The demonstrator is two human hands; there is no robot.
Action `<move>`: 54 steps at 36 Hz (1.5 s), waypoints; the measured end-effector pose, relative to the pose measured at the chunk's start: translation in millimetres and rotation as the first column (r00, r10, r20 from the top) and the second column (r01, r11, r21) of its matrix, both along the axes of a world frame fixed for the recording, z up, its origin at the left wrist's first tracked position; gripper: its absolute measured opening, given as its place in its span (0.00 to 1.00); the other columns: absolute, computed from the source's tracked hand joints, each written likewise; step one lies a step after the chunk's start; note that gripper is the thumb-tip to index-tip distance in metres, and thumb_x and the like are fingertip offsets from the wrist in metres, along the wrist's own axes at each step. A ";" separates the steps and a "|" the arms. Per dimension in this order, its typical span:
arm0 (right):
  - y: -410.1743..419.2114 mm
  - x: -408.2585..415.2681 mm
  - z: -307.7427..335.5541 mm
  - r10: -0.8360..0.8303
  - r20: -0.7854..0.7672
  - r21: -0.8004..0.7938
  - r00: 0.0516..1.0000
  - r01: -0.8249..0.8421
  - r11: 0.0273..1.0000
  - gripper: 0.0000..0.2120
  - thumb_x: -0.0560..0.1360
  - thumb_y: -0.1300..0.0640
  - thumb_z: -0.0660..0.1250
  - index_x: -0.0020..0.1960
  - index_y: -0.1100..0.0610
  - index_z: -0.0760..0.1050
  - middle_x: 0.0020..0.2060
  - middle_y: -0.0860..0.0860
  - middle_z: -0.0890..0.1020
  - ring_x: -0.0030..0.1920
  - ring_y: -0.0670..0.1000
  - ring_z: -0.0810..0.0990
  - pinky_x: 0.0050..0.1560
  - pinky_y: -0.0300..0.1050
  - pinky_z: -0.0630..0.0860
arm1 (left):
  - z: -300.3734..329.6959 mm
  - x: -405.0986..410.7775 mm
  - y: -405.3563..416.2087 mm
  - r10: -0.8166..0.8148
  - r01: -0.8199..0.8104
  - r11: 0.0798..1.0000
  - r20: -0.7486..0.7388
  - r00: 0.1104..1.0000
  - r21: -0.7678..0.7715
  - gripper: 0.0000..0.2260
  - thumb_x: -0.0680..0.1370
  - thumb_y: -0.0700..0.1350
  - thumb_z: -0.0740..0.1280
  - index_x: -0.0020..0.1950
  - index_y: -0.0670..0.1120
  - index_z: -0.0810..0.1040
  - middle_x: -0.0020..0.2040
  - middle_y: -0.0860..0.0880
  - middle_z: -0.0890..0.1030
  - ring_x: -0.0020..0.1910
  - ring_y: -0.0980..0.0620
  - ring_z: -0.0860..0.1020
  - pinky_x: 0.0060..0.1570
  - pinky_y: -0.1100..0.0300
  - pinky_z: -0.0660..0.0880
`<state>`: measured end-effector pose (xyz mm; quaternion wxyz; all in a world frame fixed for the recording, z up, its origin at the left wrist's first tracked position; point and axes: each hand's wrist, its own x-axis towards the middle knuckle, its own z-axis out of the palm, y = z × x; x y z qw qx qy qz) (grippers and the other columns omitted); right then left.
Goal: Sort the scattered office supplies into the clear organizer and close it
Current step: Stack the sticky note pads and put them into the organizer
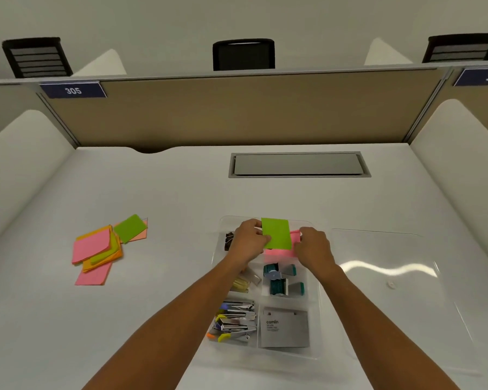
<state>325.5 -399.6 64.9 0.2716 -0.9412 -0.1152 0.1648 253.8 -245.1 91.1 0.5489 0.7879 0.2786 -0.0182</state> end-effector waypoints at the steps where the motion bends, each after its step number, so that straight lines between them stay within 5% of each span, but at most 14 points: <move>1: -0.2 -0.7 1.3 0.002 0.016 -0.005 1.000 -0.002 1.000 0.04 0.75 0.65 0.62 0.47 0.59 0.74 0.47 0.58 0.82 0.44 0.58 0.79 0.38 0.43 0.67 | -0.3 2.1 -1.3 -0.005 0.005 1.000 -0.012 1.000 0.016 0.13 0.75 0.40 0.71 0.59 0.44 0.76 0.44 0.45 0.83 0.33 0.52 0.80 0.34 0.61 0.77; 5: -3.2 -4.2 7.3 -0.012 0.102 0.014 0.995 0.010 1.000 0.07 0.77 0.63 0.65 0.55 0.58 0.75 0.49 0.58 0.83 0.42 0.55 0.79 0.40 0.43 0.72 | -0.1 9.6 -9.8 -0.041 0.043 0.999 -0.050 0.998 0.032 0.12 0.76 0.39 0.70 0.58 0.44 0.76 0.47 0.43 0.83 0.39 0.47 0.83 0.44 0.53 0.81; 11: -13.5 -4.1 14.0 -0.080 0.118 0.114 0.990 0.067 0.991 0.26 0.76 0.67 0.66 0.73 0.55 0.70 0.65 0.55 0.79 0.63 0.58 0.79 0.64 0.51 0.74 | -2.9 16.4 -20.0 -0.071 0.084 0.989 -0.111 0.991 0.120 0.07 0.75 0.38 0.70 0.52 0.43 0.78 0.42 0.44 0.83 0.32 0.50 0.81 0.32 0.62 0.77; 15: -19.4 -5.0 18.2 -0.116 0.096 0.144 0.989 0.102 0.984 0.26 0.77 0.65 0.65 0.74 0.53 0.69 0.66 0.54 0.79 0.63 0.57 0.78 0.64 0.50 0.74 | -6.1 15.9 -25.8 -0.107 0.147 0.958 -0.169 0.980 0.247 0.04 0.74 0.39 0.70 0.44 0.44 0.75 0.48 0.38 0.83 0.44 0.40 0.83 0.46 0.48 0.81; 18: -21.7 -8.9 20.6 -0.129 0.109 0.147 0.986 0.112 0.983 0.26 0.77 0.64 0.65 0.74 0.53 0.69 0.65 0.54 0.79 0.63 0.57 0.78 0.63 0.50 0.74 | -8.9 13.8 -26.3 -0.121 0.179 0.908 -0.171 0.978 0.379 0.14 0.75 0.43 0.69 0.58 0.38 0.76 0.53 0.39 0.81 0.51 0.42 0.80 0.52 0.49 0.78; 29: 7.2 -30.2 34.9 -0.051 0.158 0.192 0.986 0.020 0.981 0.23 0.79 0.61 0.64 0.74 0.53 0.69 0.66 0.53 0.78 0.67 0.56 0.73 0.65 0.53 0.74 | -1.3 -5.2 -13.6 -0.067 0.078 0.891 -0.039 0.997 0.447 0.20 0.77 0.49 0.68 0.67 0.44 0.73 0.57 0.45 0.80 0.52 0.46 0.80 0.52 0.54 0.78; 48: 148.7 -103.2 42.0 0.264 0.108 0.264 0.958 -0.284 0.922 0.22 0.79 0.57 0.65 0.72 0.50 0.69 0.63 0.48 0.79 0.58 0.51 0.78 0.59 0.49 0.76 | -4.1 -122.4 136.3 0.272 -0.254 0.835 0.035 0.962 0.488 0.14 0.76 0.52 0.68 0.60 0.50 0.77 0.54 0.54 0.82 0.52 0.52 0.80 0.46 0.61 0.70; 54: 207.1 -119.1 41.5 0.392 0.100 0.224 0.915 -0.404 0.887 0.22 0.79 0.55 0.65 0.72 0.50 0.69 0.63 0.48 0.79 0.61 0.51 0.77 0.59 0.46 0.73 | -14.6 -160.7 195.4 0.358 -0.330 0.819 0.032 0.933 0.470 0.15 0.76 0.50 0.68 0.61 0.48 0.77 0.59 0.52 0.80 0.57 0.50 0.78 0.55 0.54 0.74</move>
